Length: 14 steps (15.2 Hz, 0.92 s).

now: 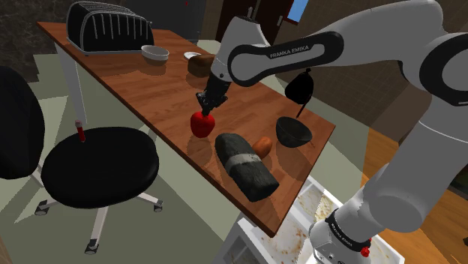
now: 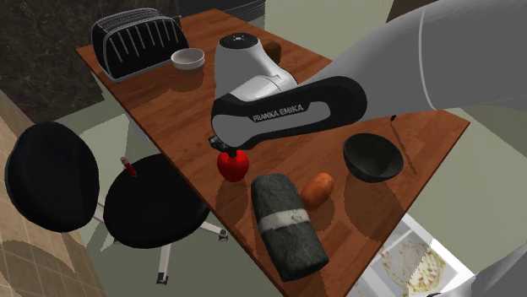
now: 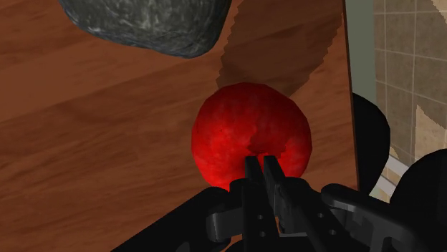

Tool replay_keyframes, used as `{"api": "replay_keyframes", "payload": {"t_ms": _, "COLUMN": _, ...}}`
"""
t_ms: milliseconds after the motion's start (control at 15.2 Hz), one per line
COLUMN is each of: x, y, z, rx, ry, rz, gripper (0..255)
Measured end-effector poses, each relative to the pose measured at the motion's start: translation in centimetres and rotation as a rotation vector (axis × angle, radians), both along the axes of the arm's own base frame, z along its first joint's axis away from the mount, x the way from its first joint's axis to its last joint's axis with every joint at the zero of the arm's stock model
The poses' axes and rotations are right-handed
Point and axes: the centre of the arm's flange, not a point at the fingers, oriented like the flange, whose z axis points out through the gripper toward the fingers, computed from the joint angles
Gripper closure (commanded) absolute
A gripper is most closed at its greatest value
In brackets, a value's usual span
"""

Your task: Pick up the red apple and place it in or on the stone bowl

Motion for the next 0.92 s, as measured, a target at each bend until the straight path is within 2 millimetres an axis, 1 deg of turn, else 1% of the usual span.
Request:
{"api": "replay_keyframes", "payload": {"t_ms": 264, "x": 0.0, "y": 0.0, "z": 0.0, "rx": 0.0, "ry": 0.0, "rz": 0.0, "gripper": 255}}
{"api": "replay_keyframes", "payload": {"t_ms": 330, "x": 0.0, "y": 0.0, "z": 0.3, "rx": 0.0, "ry": 0.0, "rz": 0.0, "gripper": 255}}
{"api": "replay_keyframes", "payload": {"t_ms": 528, "x": 0.0, "y": 0.0, "z": 1.5, "rx": 0.0, "ry": 0.0, "rz": 0.0, "gripper": 255}}
{"api": "replay_keyframes", "payload": {"t_ms": 924, "x": 0.1, "y": 0.0, "z": 4.7, "rx": 0.0, "ry": 0.0, "rz": 0.0, "gripper": 255}}
